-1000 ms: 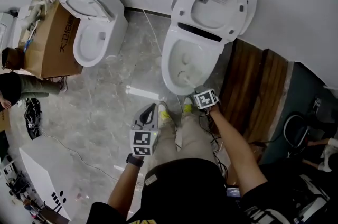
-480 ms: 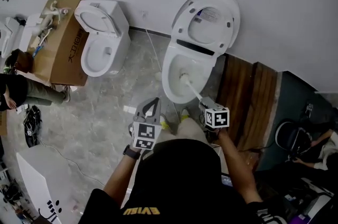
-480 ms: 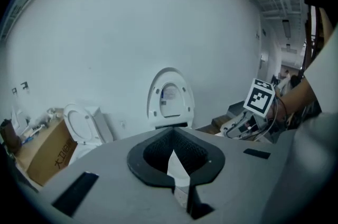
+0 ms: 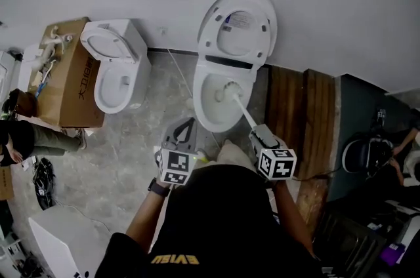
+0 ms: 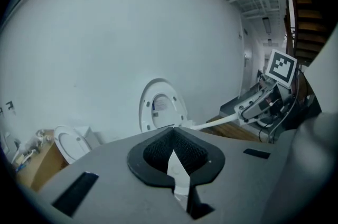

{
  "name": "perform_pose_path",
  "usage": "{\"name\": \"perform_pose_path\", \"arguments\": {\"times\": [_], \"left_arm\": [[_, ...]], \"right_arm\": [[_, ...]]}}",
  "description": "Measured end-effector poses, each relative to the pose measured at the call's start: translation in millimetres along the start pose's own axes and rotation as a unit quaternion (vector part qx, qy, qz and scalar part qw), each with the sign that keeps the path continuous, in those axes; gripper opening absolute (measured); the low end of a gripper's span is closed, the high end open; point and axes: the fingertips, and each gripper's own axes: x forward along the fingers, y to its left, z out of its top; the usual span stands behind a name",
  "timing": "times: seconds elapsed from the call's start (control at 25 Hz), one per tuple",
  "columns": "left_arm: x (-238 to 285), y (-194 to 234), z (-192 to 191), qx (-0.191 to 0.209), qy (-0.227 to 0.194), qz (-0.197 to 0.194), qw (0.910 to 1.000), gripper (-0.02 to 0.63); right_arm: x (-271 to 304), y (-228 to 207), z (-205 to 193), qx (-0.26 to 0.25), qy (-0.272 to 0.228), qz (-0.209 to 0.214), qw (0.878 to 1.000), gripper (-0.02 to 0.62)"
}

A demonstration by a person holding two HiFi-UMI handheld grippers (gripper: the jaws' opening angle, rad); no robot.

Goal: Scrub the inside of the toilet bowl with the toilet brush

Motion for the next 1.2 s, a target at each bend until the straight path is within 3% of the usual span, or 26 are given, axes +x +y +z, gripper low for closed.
{"name": "perform_pose_path", "arguments": {"times": [0.24,0.6,1.2], "left_arm": [[-7,2,-1,-0.082,-0.010,-0.023,0.9963,0.018],[-16,15,0,-0.072,-0.025,0.001,0.9971,0.018],[-39,24,-22,-0.070,-0.013,0.023,0.9972,0.018]], "right_arm": [[-14,9,-1,0.001,-0.011,-0.012,1.000,0.164],[-17,18,-5,-0.019,-0.009,-0.026,0.999,0.164],[-20,19,-24,-0.017,-0.001,-0.035,0.999,0.164]]}}
